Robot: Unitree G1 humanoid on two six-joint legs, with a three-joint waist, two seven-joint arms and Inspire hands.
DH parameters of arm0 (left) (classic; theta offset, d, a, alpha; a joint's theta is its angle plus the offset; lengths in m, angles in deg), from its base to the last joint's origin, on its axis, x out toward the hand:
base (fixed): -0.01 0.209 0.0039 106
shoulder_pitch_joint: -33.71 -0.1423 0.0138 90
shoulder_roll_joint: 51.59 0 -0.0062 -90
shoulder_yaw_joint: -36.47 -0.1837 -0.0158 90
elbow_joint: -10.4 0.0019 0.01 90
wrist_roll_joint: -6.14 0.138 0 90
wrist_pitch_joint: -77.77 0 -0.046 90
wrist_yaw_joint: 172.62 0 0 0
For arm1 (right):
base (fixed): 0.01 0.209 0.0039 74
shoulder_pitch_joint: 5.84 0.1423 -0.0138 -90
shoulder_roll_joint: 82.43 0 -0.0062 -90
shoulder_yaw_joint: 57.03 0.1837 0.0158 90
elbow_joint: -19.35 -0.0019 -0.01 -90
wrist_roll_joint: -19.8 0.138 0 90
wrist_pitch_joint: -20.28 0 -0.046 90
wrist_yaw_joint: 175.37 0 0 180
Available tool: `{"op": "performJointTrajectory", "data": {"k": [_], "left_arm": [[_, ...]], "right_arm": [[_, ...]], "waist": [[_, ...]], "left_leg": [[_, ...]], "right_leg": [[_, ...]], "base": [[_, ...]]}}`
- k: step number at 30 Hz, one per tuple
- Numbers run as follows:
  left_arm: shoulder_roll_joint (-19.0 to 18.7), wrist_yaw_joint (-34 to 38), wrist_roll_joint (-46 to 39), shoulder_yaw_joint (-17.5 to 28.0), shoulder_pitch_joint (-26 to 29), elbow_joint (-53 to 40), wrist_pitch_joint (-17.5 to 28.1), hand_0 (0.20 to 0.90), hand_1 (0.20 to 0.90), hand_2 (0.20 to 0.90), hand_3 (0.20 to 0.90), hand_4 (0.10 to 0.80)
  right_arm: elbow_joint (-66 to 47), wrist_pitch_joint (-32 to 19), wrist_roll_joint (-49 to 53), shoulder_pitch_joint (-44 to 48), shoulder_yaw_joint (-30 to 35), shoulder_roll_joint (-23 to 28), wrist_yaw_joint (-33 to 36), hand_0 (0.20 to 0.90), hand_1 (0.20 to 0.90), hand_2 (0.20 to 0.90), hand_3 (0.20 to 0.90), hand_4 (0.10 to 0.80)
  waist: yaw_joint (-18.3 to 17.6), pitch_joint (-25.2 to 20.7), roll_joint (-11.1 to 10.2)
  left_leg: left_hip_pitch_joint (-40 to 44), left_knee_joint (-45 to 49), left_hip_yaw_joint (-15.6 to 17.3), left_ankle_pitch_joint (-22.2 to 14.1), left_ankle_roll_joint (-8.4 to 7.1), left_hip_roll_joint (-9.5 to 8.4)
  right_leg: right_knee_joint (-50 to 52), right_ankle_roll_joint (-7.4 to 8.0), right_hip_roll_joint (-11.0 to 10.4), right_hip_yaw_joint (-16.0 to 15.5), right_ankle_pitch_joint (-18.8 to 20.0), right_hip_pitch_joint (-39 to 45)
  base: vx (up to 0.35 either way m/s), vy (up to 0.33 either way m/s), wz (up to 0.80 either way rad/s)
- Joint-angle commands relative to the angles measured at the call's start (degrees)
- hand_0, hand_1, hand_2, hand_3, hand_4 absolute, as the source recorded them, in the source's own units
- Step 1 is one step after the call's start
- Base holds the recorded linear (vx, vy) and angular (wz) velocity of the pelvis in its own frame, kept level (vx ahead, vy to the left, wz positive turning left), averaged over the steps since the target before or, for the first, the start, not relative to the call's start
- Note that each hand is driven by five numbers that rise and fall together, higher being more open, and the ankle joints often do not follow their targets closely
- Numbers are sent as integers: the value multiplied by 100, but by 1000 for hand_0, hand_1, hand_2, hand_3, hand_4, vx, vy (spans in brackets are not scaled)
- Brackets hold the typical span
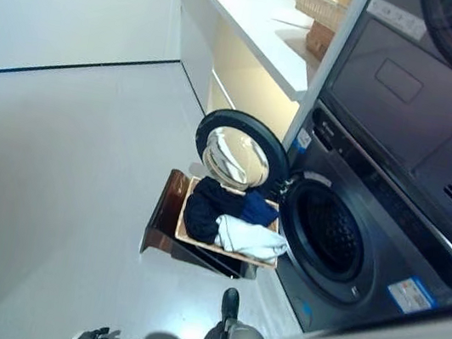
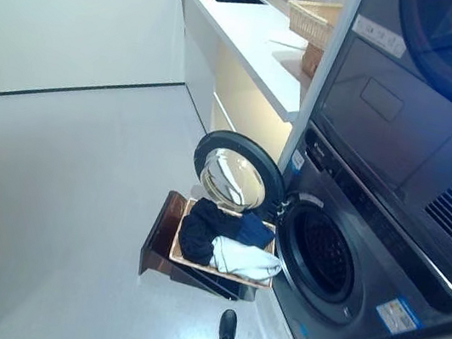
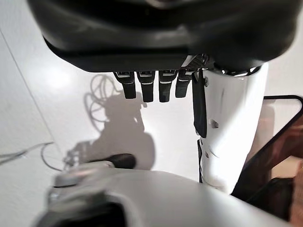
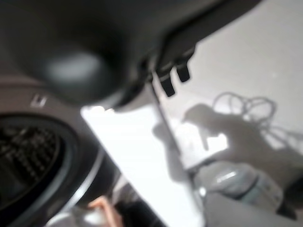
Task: Pick up the clothes and place them into the washing machine
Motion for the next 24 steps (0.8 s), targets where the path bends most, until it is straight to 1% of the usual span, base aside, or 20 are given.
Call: {"op": "performJointTrajectory", "data": {"k": [1,2,3,4,5,6,9,10,12,13,14,21,24], "left_arm": [[-56,110,-100,102,314,29,217,900,900,900,900,800],[-37,113,-142,119,336,40,214,900,900,900,900,800],[26,166,-238,90,383,39,224,900,900,900,900,800],[27,166,-238,91,383,39,224,900,900,900,900,800],[45,205,-325,28,489,-47,262,900,900,900,900,800],[45,205,-325,28,490,-47,262,900,900,900,900,800],[95,266,-317,-111,665,-224,289,900,900,900,900,800],[115,263,-266,-140,677,-233,303,900,900,900,900,800],[131,252,-228,-186,679,-246,308,900,900,900,900,800],[125,236,-185,-212,672,-287,308,900,900,900,900,800],[118,242,-173,-229,682,-335,322,900,900,900,900,800],[84,216,-92,-219,740,-345,333,900,900,900,900,800],[69,183,-75,-177,707,-287,293,900,900,900,900,800]], "right_arm": [[-113,-218,-24,388,82,139,106,900,900,900,900,800],[-116,-233,-37,421,60,161,101,900,900,900,900,800],[-134,-267,8,481,69,217,147,900,900,900,900,800],[-134,-267,8,481,69,218,147,900,900,900,900,800],[-224,-332,155,532,106,295,192,900,900,900,900,800],[-223,-332,155,532,105,295,191,900,900,900,900,800],[-206,-328,215,624,103,410,277,900,900,900,900,800],[-202,-328,223,629,124,434,269,900,900,900,900,800],[-201,-326,238,638,131,445,248,900,900,900,900,800],[-234,-337,226,620,121,440,246,900,900,900,900,800],[-257,-350,225,611,105,438,227,900,900,900,900,800],[-96,-316,173,574,127,398,215,900,900,900,900,800],[-67,-304,103,478,138,369,198,900,900,900,900,800]], "waist": [[50,-86,-100],[41,-119,-86],[21,-146,-64],[12,-150,-62],[-35,-123,-65],[-43,-123,-65],[-80,-185,-30],[-97,-232,0],[-109,-281,37],[-118,-342,82],[-127,-353,104],[-112,-386,148],[-106,-402,159]], "left_leg": [[260,301,-11,-412,-382,-73],[273,347,-29,-394,-449,32],[71,710,-72,-198,-564,184],[62,720,-81,-203,-565,185],[-152,983,86,4,-649,273],[-156,989,79,2,-650,274],[-181,764,457,54,-735,439],[-134,672,522,56,-752,470],[-98,595,540,98,-773,496],[-64,515,520,248,-811,511],[-61,496,508,316,-813,507],[-35,451,512,415,-822,502],[43,413,473,572,-848,535]], "right_leg": [[121,217,73,267,-102,-182],[239,165,159,244,-205,-194],[313,70,258,176,-334,-102],[314,69,255,167,-336,-105],[278,38,219,-10,-403,-10],[276,37,217,-17,-403,-8],[164,4,211,-331,-584,166],[179,-2,227,-363,-633,180],[215,-13,253,-397,-678,177],[256,-26,282,-406,-684,156],[279,-30,280,-410,-685,153],[272,-91,313,-428,-766,218],[266,-113,342,-438,-807,286]], "base": [[351,-306,29],[277,-271,48],[276,-271,49],[261,-290,80],[93,-127,48],[142,-194,72],[144,-167,50],[148,-127,31],[94,-49,10],[79,-23,10],[79,-22,11],[39,-15,1],[63,-38,-2]]}}
